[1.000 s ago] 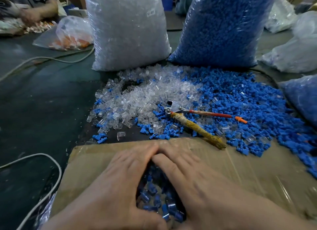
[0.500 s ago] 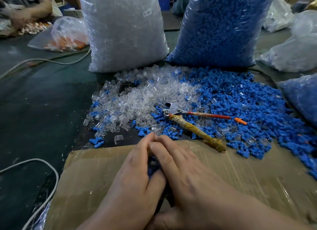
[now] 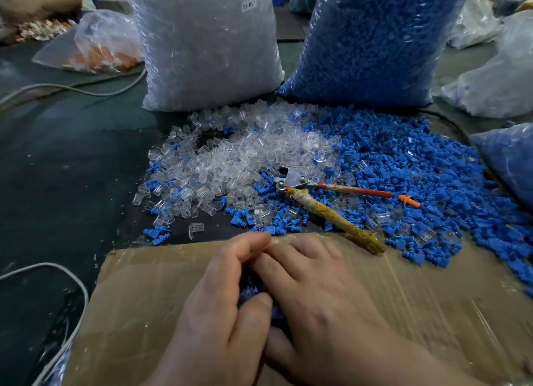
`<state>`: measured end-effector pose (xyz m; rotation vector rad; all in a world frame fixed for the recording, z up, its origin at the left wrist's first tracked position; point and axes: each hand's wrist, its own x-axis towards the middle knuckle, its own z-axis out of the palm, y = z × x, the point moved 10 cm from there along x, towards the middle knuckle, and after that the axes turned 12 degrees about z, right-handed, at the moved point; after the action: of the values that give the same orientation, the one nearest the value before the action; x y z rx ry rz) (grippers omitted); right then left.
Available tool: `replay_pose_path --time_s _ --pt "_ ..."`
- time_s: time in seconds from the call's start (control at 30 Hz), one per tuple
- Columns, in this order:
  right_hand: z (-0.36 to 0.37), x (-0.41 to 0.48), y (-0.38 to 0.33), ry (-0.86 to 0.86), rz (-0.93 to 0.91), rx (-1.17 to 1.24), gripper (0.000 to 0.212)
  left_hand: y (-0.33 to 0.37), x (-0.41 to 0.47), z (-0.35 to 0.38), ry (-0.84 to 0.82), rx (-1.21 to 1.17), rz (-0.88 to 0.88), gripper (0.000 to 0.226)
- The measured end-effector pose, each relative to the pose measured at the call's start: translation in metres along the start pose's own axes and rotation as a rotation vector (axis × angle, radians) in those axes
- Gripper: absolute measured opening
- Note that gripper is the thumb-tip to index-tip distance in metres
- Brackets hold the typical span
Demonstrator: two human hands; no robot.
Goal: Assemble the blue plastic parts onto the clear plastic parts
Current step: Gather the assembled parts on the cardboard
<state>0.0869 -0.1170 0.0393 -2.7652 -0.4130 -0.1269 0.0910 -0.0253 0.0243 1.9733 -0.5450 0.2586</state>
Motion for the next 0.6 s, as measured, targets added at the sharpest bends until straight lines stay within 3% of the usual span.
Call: replay_pose_path --time_s 0.07,0.23,0.6 --pt "-0.002 -0.001 0.002 0.026 0.01 0.017 0.041 0.011 0.002 0.005 -0.064 0.155 0.086 0.062" --pt "-0.008 -0.003 0.008 0.074 0.016 0.011 0.04 0.018 0.003 0.012 -0.154 0.278 0.158 0.059" --pt "-0.017 -0.007 0.011 0.139 -0.02 0.069 0.031 0.019 0.006 0.009 -0.133 0.27 0.165 0.07"
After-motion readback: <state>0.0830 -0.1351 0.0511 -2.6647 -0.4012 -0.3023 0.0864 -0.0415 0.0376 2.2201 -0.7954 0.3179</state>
